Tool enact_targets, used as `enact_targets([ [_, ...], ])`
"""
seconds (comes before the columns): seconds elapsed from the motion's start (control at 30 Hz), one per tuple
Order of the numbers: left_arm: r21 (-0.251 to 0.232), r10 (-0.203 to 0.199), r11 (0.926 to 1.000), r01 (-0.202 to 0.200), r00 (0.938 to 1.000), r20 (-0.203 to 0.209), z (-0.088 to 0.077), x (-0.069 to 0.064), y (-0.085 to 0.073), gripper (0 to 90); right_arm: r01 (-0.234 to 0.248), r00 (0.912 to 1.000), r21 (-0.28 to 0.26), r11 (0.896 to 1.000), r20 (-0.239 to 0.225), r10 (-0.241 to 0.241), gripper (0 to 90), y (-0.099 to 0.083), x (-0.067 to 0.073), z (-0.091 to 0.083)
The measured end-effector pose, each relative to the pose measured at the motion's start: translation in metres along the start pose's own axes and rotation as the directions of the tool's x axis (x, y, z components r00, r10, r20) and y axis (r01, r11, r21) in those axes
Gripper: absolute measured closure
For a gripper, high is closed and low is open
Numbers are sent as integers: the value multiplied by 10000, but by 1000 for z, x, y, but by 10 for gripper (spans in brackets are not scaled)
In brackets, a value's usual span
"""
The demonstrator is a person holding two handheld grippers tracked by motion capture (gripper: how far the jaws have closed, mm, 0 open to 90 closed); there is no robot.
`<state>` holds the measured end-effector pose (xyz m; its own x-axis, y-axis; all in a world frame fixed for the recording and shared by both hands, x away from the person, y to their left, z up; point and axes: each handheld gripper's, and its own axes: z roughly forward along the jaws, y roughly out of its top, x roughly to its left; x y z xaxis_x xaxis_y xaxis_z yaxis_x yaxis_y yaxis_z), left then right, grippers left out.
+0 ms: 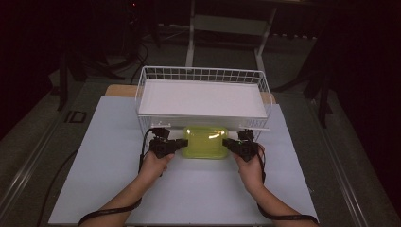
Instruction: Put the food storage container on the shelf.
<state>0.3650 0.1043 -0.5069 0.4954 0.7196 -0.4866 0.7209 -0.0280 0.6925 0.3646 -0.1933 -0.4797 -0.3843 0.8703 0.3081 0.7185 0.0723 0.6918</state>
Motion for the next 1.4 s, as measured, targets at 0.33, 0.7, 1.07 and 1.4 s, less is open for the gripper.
enact_targets([
  [0.33, -392, 5, 9992, -1, 10000, 86, 3, 5, 1, 776, 464, 9978, -493, 9977, 494, -440, 760, 2, 0, 6],
  [0.7, -1066, 827, 9903, -897, 9942, -686, 10, 5, 1, 684, 582, 9958, -876, 9945, 753, -516, 684, 3, -1, 15],
  [1.07, -1394, 711, 9867, -831, 9935, -893, 17, 10, 2, 575, 613, 9932, -1004, 9931, 1048, -507, 643, 5, -1, 24],
  [1.4, -1750, 999, 9776, -1166, 9898, -1016, 3, 2, 4, 453, 844, 9939, -1262, 9884, 808, -746, 551, 5, 4, 14],
])
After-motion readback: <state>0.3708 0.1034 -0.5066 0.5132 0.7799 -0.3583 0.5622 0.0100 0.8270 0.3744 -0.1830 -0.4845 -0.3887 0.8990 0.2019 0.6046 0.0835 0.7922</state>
